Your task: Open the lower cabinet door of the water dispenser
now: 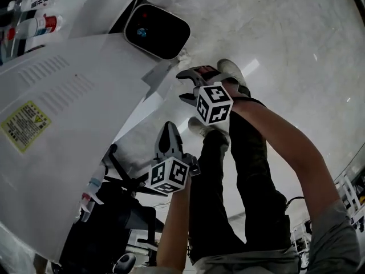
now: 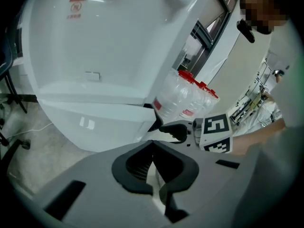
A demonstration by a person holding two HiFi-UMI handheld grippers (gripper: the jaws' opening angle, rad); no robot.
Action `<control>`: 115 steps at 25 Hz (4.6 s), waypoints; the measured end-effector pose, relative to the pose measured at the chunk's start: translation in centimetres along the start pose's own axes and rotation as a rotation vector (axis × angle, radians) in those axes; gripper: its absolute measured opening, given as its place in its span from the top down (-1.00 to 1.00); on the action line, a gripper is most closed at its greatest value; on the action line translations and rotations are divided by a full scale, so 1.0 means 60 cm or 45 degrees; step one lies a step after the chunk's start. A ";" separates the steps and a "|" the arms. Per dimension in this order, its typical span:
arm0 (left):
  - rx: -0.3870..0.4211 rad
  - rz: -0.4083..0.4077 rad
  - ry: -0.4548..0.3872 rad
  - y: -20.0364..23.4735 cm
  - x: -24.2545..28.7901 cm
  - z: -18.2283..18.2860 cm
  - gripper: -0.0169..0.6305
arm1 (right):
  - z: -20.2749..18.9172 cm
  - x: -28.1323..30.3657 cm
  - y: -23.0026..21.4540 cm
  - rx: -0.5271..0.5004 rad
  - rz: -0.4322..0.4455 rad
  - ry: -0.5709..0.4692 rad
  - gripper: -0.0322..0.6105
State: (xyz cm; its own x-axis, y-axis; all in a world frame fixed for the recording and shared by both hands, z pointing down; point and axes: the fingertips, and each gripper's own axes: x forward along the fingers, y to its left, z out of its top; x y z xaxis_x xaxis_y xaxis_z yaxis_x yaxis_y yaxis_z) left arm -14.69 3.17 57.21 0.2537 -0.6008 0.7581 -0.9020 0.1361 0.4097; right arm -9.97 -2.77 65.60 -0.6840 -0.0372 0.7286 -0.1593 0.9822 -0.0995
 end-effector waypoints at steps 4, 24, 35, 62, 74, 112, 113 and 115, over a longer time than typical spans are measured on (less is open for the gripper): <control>-0.027 0.027 -0.025 -0.036 -0.032 0.033 0.93 | 0.084 -0.035 0.002 -0.127 0.086 -0.028 0.12; -0.504 0.312 -0.144 0.034 -0.076 0.033 0.92 | 0.097 -0.001 0.078 -0.180 0.048 -0.008 0.31; -0.683 0.445 -0.036 0.096 -0.084 -0.037 0.28 | 0.076 -0.010 0.189 -0.004 -0.087 -0.032 0.31; -0.701 0.452 0.265 0.165 -0.118 -0.128 0.25 | 0.075 0.008 0.367 -0.003 0.084 -0.173 0.37; -0.602 0.407 0.267 0.212 -0.168 -0.164 0.32 | 0.092 0.037 0.452 -0.050 0.148 -0.166 0.42; 0.210 0.117 0.464 0.460 -0.367 -0.162 0.34 | 0.326 0.060 0.653 0.316 -0.168 -0.298 0.87; 0.222 0.120 0.456 0.460 -0.365 -0.161 0.34 | 0.324 0.054 0.655 0.326 -0.167 -0.303 0.87; 0.253 0.133 0.449 0.459 -0.366 -0.161 0.34 | 0.318 0.040 0.661 0.350 -0.166 -0.321 0.87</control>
State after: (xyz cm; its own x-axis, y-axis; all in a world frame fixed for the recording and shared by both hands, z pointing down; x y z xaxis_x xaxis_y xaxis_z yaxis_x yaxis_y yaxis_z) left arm -41.70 27.72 56.74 0.2300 -0.2808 0.9318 -0.9704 0.0067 0.2415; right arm -31.52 32.58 50.49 -0.7933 -0.2363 0.5610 -0.4178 0.8816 -0.2194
